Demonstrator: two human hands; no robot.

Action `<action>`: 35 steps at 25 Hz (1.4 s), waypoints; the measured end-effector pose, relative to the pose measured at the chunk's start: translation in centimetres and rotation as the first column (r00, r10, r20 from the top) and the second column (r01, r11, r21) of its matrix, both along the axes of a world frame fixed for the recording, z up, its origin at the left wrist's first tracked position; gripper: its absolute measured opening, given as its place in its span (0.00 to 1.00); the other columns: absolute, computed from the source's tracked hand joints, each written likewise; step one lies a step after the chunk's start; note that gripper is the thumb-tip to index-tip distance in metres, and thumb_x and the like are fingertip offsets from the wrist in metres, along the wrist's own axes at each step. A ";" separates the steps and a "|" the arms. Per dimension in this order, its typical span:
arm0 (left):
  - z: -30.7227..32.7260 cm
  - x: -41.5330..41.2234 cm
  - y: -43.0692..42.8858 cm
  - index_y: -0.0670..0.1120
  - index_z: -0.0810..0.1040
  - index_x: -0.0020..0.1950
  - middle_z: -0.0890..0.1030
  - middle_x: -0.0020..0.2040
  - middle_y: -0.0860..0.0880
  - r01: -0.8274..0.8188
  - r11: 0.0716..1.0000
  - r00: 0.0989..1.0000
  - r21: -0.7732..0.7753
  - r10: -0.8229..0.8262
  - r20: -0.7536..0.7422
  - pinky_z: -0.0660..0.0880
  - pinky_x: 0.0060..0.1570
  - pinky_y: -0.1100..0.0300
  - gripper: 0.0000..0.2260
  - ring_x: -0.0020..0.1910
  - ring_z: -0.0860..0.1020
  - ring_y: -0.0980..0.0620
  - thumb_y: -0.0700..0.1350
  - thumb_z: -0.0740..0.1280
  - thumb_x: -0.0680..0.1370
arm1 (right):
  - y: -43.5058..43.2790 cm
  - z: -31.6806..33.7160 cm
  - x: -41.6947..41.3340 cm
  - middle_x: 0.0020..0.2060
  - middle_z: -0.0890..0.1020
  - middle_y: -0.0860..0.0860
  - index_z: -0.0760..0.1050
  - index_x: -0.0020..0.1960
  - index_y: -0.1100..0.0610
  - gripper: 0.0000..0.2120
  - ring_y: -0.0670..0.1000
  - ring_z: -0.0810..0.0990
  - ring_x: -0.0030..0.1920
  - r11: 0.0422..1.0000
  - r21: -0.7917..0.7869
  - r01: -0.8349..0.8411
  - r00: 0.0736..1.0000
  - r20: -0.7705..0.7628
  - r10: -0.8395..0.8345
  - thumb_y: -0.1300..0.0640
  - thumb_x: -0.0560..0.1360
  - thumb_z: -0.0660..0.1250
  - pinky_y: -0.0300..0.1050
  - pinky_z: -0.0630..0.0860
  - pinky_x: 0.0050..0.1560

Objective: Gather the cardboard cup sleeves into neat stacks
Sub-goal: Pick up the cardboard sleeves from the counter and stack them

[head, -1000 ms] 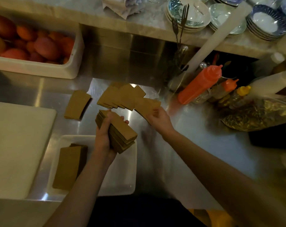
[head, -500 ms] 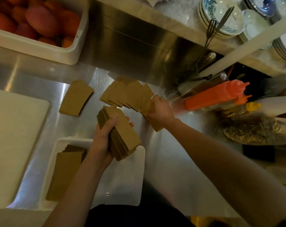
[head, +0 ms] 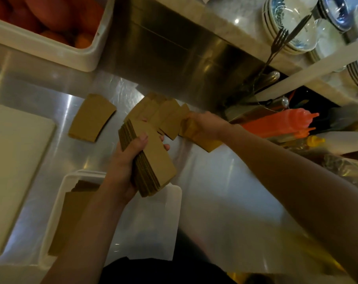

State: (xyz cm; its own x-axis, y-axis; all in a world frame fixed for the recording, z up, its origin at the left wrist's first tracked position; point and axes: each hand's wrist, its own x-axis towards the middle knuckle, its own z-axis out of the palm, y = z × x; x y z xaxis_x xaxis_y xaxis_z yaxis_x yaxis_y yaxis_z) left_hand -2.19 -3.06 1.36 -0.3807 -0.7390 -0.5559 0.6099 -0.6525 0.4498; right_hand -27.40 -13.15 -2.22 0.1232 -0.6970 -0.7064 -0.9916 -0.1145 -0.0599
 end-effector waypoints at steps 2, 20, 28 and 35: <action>-0.3 0.2 0.1 0.45 0.66 0.74 0.83 0.51 0.44 -0.007 1.000 1.000 0.014 0.007 0.010 0.81 0.41 0.49 0.53 0.50 0.84 0.45 0.58 0.83 0.53 | 0.2 -0.8 -0.1 0.62 0.72 0.55 0.63 0.69 0.50 0.24 0.58 0.74 0.61 0.998 -0.028 0.062 0.998 0.000 -0.062 0.52 0.76 0.66 0.50 0.72 0.57; 0.2 -0.9 1.3 0.47 0.74 0.64 0.84 0.50 0.42 -0.003 1.000 0.995 -0.002 0.003 0.101 0.82 0.42 0.48 0.25 0.47 0.84 0.45 0.49 0.72 0.67 | 8.0 3.8 -0.5 0.62 0.74 0.52 0.64 0.69 0.53 0.27 0.57 0.74 0.63 0.552 0.169 0.817 0.394 0.535 -0.747 0.52 0.74 0.71 0.55 0.74 0.61; 2.7 -5.0 5.1 0.51 0.70 0.66 0.80 0.57 0.43 0.130 0.987 0.956 -0.095 -0.099 0.275 0.81 0.46 0.47 0.32 0.53 0.83 0.44 0.48 0.75 0.63 | 15.1 11.9 2.4 0.49 0.81 0.50 0.74 0.52 0.47 0.04 0.47 0.81 0.50 0.598 0.105 0.795 0.235 0.855 -0.462 0.54 0.78 0.64 0.47 0.79 0.52; 3.3 -7.3 9.6 0.54 0.69 0.70 0.77 0.64 0.43 0.102 0.984 0.950 -0.148 -0.052 0.307 0.81 0.48 0.45 0.31 0.59 0.78 0.40 0.49 0.74 0.68 | 20.7 13.3 3.0 0.44 0.81 0.50 0.78 0.51 0.53 0.11 0.49 0.81 0.46 0.632 -0.028 0.774 0.340 0.861 -0.378 0.48 0.79 0.61 0.47 0.80 0.49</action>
